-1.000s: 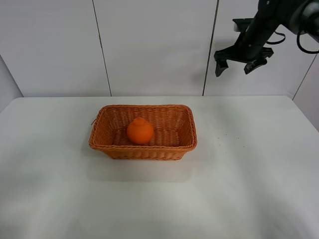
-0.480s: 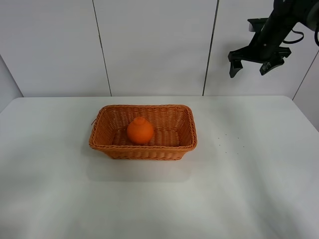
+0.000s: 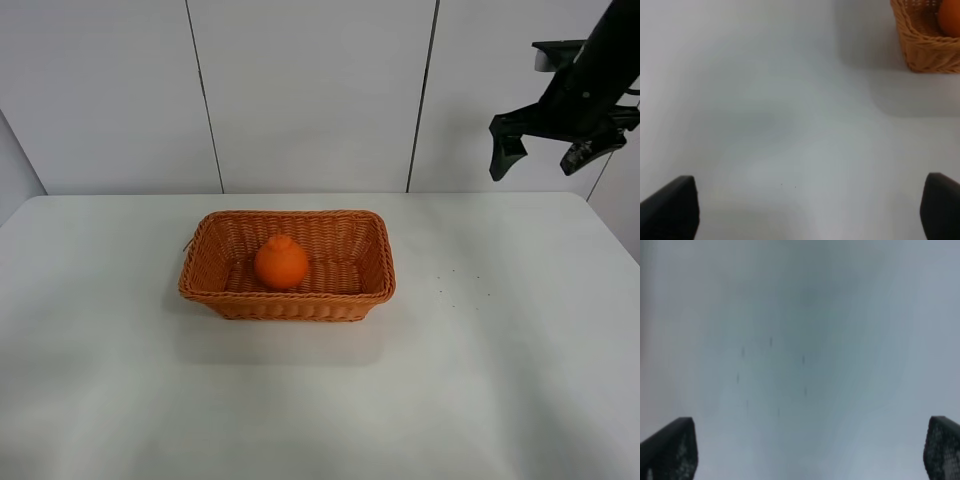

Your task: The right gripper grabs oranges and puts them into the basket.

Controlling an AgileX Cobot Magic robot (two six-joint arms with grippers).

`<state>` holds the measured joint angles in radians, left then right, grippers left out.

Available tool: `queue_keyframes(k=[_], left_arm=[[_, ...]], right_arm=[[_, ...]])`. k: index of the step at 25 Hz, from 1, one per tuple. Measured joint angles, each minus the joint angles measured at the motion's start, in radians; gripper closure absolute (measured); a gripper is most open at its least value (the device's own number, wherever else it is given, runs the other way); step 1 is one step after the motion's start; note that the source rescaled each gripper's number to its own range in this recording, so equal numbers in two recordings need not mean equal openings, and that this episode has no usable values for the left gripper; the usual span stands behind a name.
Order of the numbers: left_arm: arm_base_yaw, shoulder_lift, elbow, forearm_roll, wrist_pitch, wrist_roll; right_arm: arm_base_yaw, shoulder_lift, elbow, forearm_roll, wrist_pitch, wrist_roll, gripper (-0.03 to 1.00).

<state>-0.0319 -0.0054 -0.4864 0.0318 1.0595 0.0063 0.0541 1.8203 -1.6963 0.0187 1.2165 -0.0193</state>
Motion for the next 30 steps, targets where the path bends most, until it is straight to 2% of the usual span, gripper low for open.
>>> queue_keyframes(k=[12,17,21,30], left_arm=[[0.0,0.0,0.0,0.0,0.0,0.0],[0.0,0.0,0.0,0.0,0.0,0.0],[0.0,0.0,0.0,0.0,0.0,0.0],[0.0,0.0,0.0,0.0,0.0,0.0]], right_arm=[[0.0,-0.691,0.804,0.055,-0.004,0.0,-0.03],[0.0,-1.026,1.069,0.052,-0.119,0.0,-0.03],[0.0,-1.311,1.17,0.048,-0.188,0.0,-0.03],[0.0,-1.729,1.198,0.04,-0.19,0.0,-0.03]])
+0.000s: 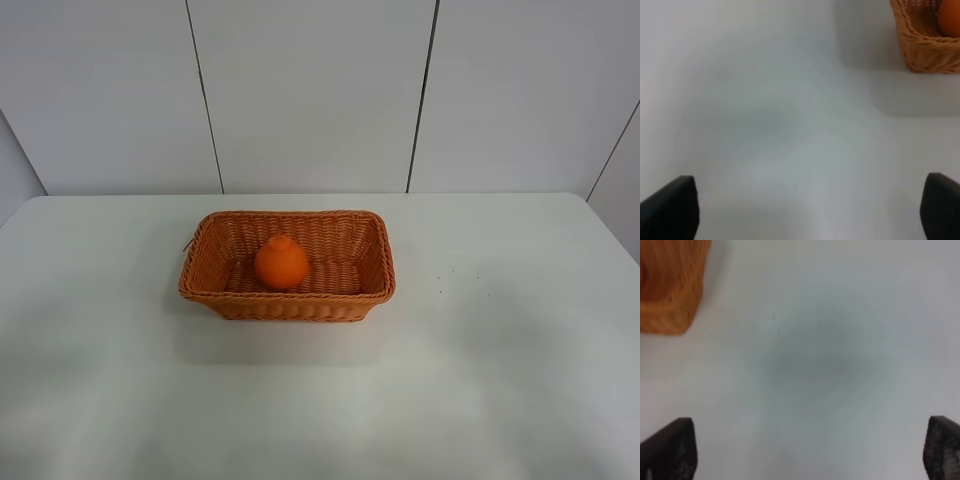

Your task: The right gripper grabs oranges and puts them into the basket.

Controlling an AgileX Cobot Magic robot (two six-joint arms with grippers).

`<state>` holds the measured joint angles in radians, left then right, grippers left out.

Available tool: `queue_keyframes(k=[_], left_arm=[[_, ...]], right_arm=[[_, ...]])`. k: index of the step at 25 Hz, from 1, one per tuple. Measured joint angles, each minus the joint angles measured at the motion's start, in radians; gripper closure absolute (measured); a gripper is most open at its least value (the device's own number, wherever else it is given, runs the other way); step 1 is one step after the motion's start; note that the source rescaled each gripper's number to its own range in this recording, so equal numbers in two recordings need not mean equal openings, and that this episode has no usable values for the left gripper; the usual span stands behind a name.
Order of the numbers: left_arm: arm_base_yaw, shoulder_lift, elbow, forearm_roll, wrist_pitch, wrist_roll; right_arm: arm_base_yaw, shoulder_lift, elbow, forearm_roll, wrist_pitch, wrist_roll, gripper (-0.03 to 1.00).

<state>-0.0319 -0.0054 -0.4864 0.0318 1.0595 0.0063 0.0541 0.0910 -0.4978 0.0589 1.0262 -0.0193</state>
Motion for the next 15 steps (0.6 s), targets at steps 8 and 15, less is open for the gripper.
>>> queue_keyframes(k=[8,15], left_arm=[[0.0,0.0,0.0,0.0,0.0,0.0],[0.0,0.0,0.0,0.0,0.0,0.0]], right_arm=[[0.0,-0.095,0.001,-0.014,0.001,0.003,-0.03],[0.0,-0.095,0.001,-0.017,0.001,0.003,-0.03]])
